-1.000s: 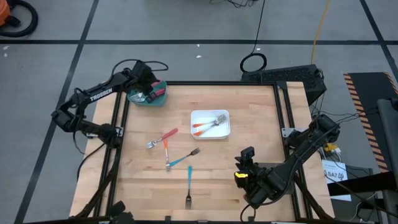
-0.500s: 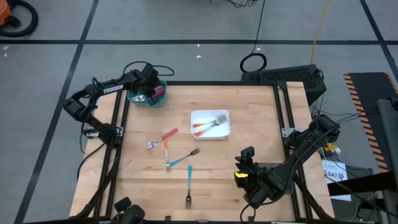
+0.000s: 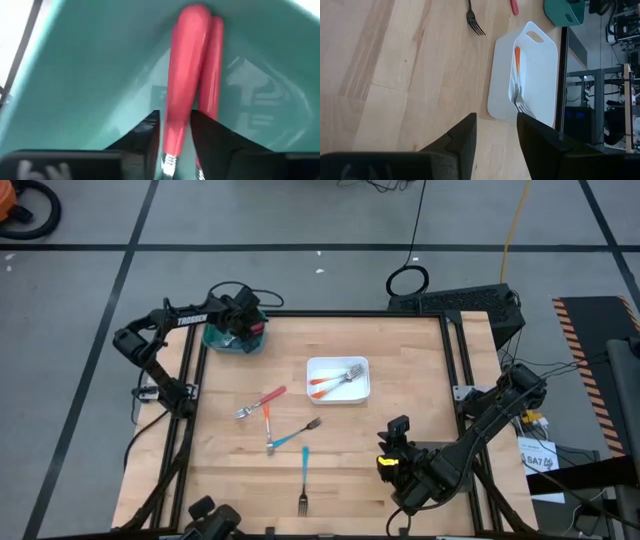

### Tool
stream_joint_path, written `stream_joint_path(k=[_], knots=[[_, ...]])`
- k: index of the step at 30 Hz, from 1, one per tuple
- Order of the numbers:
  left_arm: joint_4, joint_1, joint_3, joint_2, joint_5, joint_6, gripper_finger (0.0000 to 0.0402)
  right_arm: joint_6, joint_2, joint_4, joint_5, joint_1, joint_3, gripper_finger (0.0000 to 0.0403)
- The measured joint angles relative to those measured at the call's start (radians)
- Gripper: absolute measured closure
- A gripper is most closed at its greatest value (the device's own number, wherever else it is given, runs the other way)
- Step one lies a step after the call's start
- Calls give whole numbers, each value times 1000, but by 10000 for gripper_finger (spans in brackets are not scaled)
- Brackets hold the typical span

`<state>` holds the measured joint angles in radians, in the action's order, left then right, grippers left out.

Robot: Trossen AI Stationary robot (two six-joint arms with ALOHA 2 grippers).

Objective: Sort silverware by color (type)
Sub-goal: Put the pink fork into the blue bin, then put the blue fork into the black bin

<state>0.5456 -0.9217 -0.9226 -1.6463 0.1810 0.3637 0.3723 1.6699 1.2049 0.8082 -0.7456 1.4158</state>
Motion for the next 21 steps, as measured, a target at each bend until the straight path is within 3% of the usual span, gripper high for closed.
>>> stream_joint_path(k=[8,21], knots=[[97,7,-75,-5,92,-100,190,-13,0,3,0,0,0,269],[403,97,-257,-4,120,-254,181,-40,0,3,1,0,0,269]])
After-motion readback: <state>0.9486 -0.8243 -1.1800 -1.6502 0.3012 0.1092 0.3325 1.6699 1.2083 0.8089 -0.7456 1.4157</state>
